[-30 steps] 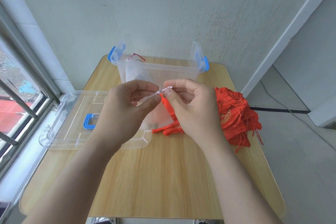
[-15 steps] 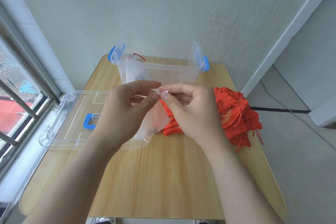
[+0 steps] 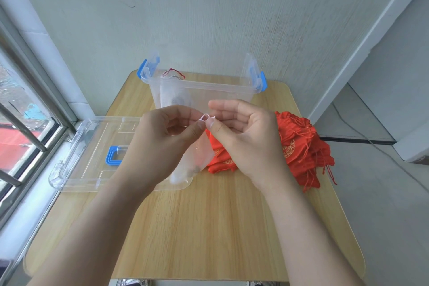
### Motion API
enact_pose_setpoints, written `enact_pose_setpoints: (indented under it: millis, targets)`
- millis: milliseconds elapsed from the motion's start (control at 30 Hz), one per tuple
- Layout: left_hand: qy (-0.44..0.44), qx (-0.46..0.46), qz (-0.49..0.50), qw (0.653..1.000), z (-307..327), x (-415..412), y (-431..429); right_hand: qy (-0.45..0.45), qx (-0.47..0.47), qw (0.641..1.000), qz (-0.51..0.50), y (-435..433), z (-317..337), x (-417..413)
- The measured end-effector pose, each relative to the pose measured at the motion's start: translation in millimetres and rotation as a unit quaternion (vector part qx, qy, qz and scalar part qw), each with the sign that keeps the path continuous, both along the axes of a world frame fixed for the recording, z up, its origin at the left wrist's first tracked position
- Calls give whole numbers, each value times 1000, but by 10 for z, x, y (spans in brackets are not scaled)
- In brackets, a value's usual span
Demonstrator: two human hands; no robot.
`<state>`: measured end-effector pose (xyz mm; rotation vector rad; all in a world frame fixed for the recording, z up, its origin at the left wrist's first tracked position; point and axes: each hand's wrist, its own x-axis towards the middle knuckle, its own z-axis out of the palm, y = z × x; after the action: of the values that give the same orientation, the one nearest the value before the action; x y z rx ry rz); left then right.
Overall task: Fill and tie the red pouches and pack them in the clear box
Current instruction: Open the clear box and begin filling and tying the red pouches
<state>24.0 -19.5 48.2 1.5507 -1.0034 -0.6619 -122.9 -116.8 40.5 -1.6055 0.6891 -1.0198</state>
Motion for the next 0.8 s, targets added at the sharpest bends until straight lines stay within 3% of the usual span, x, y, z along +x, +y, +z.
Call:
enact_pose_setpoints:
  millis: [200, 800]
  targets:
    - [20, -4, -3, 1000, 23, -15, -6, -13, 31, 999, 19, -10, 31, -34]
    - [22, -14, 16, 1000, 22, -49, -30, 19, -41, 998, -36, 26, 43, -27]
